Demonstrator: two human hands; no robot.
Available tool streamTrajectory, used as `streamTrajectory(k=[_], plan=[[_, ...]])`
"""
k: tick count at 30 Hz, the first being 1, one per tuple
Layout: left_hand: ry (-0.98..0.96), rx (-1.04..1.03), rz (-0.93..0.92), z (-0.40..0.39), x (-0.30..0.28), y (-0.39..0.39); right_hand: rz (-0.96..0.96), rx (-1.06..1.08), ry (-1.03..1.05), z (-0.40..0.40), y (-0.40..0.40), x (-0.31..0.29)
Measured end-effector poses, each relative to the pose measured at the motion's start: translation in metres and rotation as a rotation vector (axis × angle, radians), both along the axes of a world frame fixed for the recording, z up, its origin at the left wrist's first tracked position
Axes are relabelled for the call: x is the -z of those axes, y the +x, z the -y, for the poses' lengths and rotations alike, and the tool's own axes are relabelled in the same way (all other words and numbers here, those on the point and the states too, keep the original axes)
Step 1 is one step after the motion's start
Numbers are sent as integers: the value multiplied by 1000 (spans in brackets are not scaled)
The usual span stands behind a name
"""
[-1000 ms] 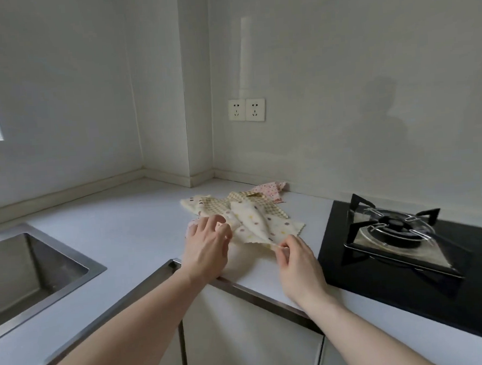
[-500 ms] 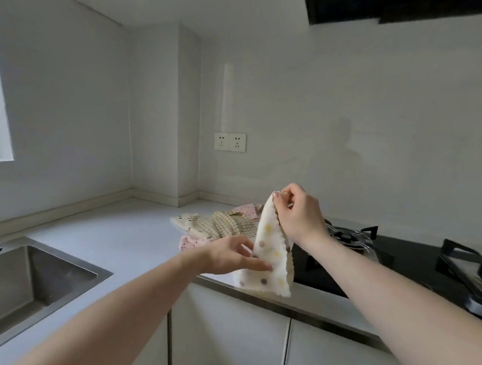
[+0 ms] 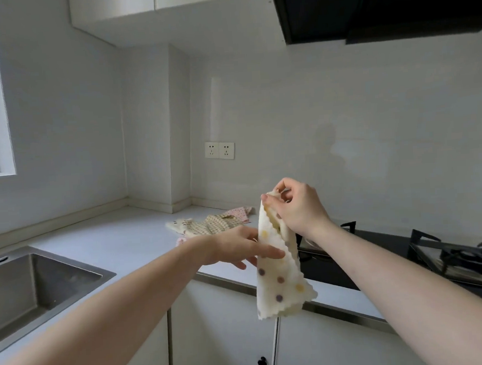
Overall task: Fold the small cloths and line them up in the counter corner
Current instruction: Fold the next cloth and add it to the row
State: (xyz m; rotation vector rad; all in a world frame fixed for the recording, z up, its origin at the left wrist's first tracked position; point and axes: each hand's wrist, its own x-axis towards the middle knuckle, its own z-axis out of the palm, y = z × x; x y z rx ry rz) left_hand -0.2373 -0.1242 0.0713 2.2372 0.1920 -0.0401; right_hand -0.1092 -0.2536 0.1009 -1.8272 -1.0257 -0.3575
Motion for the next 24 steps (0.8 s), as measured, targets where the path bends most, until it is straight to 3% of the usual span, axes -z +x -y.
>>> streamTrajectory(k=[4, 10, 14, 19, 24], plan=[[51, -82, 77, -5, -3, 0, -36, 31, 62, 7, -3, -17], [-92, -86, 122, 4, -18, -12, -73, 54, 107, 10, -7, -25], [90, -29, 29, 15, -14, -3, -59, 52, 43, 1, -8, -23], [377, -188, 52, 0, 2, 13, -118, 99, 9, -1, 4, -18], [504, -305, 110, -33, 17, 19, -189, 118, -12, 3, 20, -6]])
